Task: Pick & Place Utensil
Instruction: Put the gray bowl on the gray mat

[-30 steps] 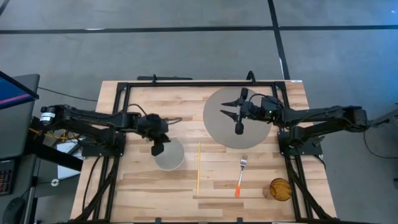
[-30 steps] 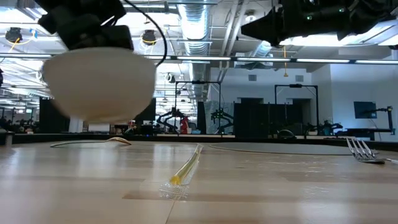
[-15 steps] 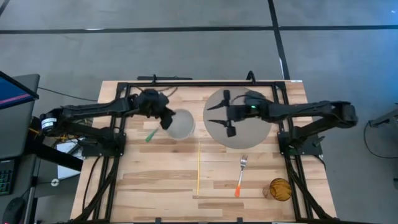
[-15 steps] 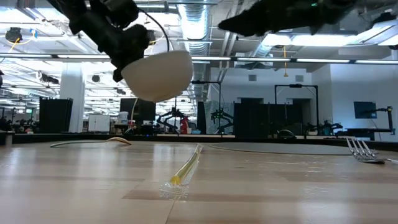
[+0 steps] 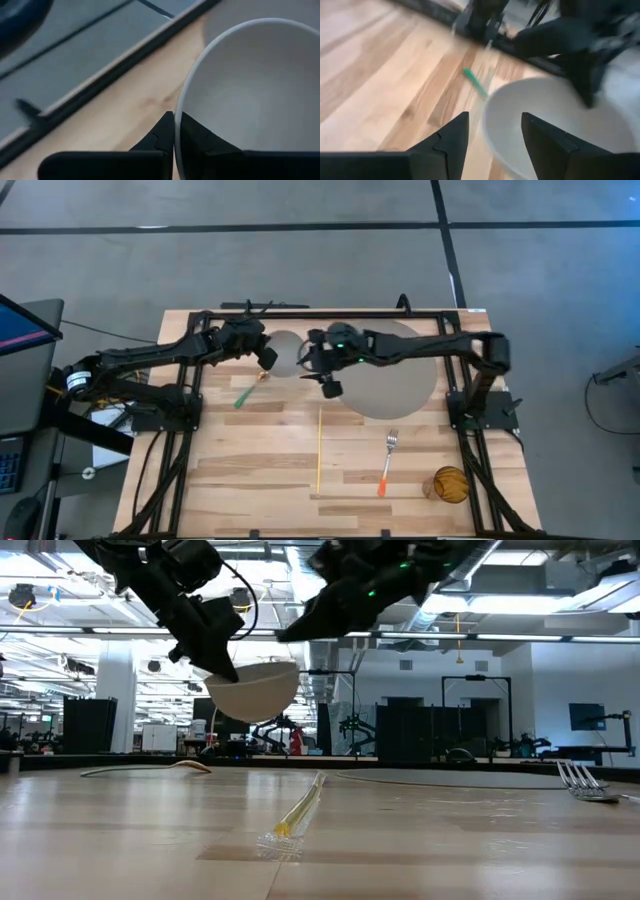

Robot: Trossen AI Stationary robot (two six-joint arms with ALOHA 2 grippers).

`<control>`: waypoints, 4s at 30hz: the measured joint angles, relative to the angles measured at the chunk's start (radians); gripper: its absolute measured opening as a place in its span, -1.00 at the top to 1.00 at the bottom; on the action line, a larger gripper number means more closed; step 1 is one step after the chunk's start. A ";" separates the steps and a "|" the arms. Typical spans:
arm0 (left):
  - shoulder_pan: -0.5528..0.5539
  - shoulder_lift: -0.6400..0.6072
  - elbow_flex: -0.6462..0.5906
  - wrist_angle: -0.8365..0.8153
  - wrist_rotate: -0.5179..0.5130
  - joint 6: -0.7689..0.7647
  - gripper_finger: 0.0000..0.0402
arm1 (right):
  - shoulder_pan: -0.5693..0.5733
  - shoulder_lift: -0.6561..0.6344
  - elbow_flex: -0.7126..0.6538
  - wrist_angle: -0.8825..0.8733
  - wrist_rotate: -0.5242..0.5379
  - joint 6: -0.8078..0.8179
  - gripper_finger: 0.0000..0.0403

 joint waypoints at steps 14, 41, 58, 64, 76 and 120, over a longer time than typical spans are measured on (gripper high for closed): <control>-0.038 0.001 -0.002 0.005 -0.161 0.032 0.94 | 0.002 0.230 0.231 -0.209 0.267 -0.137 0.19; -0.039 0.000 -0.002 0.018 -0.068 0.028 0.93 | 0.021 0.205 0.231 -0.291 0.258 -0.206 0.55; -0.040 -0.001 0.000 0.059 -0.049 0.015 0.69 | 0.019 0.204 0.231 -0.305 0.271 -0.232 0.98; -0.039 -0.001 0.000 0.062 -0.052 0.018 0.64 | 0.018 0.199 0.231 -0.392 0.310 -0.119 0.96; -0.040 -0.001 -0.001 0.063 -0.056 0.021 0.64 | 0.047 0.026 0.231 -0.682 0.426 0.215 0.97; -0.039 0.000 -0.001 0.075 -0.058 0.081 0.67 | 0.138 -0.390 -0.517 -0.435 0.656 0.904 0.83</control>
